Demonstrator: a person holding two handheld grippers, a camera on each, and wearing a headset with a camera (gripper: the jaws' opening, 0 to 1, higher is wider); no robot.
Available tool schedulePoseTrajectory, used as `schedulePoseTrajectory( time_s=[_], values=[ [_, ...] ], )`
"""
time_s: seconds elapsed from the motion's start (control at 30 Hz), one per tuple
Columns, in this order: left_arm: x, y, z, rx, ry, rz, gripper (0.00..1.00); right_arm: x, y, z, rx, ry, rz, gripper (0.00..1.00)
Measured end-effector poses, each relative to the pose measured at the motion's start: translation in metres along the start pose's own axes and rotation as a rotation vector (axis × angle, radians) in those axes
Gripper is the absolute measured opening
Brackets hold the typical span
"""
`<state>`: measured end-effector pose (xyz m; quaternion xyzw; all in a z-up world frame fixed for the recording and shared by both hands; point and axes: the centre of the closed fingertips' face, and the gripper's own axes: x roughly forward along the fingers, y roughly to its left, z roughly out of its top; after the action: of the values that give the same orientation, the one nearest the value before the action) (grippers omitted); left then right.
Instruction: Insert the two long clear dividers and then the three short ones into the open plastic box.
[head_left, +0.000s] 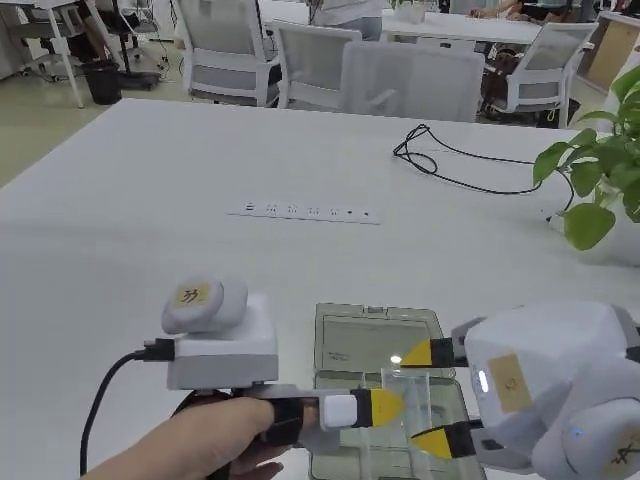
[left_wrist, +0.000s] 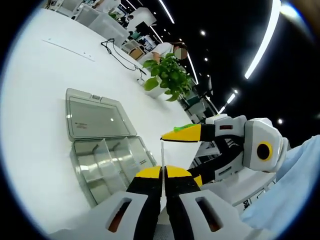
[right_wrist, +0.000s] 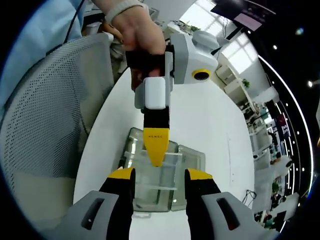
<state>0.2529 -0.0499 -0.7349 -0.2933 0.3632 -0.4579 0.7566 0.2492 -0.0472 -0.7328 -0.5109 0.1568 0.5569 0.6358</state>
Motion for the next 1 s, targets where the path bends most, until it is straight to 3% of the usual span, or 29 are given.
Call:
schedulePoseTrajectory(
  time_s=[0.1, 0.17, 0.27, 0.4, 0.5, 0.53, 0.57, 0.67, 0.87, 1.0],
  values=[
    [-0.001, -0.002, -0.001, 0.038, 0.006, -0.01, 0.0, -0.004, -0.006, 0.003, 0.063, -0.037, 0.006, 0.44],
    [-0.001, -0.002, -0.003, 0.087, 0.016, -0.014, 0.0, -0.009, -0.012, 0.004, 0.151, -0.065, 0.021, 0.43],
    [-0.003, -0.002, -0.005, 0.16, 0.032, -0.03, 0.0, -0.018, -0.021, 0.008, 0.254, -0.108, 0.047, 0.37],
    [-0.005, -0.006, -0.006, 0.25, 0.043, -0.044, 0.0, -0.028, -0.027, 0.009, 0.331, -0.137, 0.114, 0.3],
    [-0.007, -0.011, -0.008, 0.332, 0.059, -0.066, 0.0, -0.032, -0.02, 0.007, 0.335, -0.122, 0.203, 0.23],
    [-0.008, -0.011, -0.008, 0.358, 0.065, -0.064, 0.0, -0.033, -0.018, 0.006, 0.314, -0.117, 0.221, 0.23],
    [-0.008, -0.011, -0.009, 0.397, 0.075, -0.062, 0.0, -0.034, -0.009, 0.007, 0.264, -0.121, 0.283, 0.21],
    [-0.008, -0.016, -0.011, 0.484, 0.08, -0.079, 0.0, -0.033, -0.004, 0.005, 0.281, -0.105, 0.336, 0.15],
    [-0.006, -0.027, -0.009, 0.623, 0.065, -0.103, 0.0, -0.029, -0.003, 0.009, 0.272, -0.094, 0.379, 0.09],
    [-0.004, -0.029, -0.013, 0.709, 0.085, -0.104, 0.0, -0.03, 0.001, 0.011, 0.269, -0.084, 0.425, 0.08]
  ],
)
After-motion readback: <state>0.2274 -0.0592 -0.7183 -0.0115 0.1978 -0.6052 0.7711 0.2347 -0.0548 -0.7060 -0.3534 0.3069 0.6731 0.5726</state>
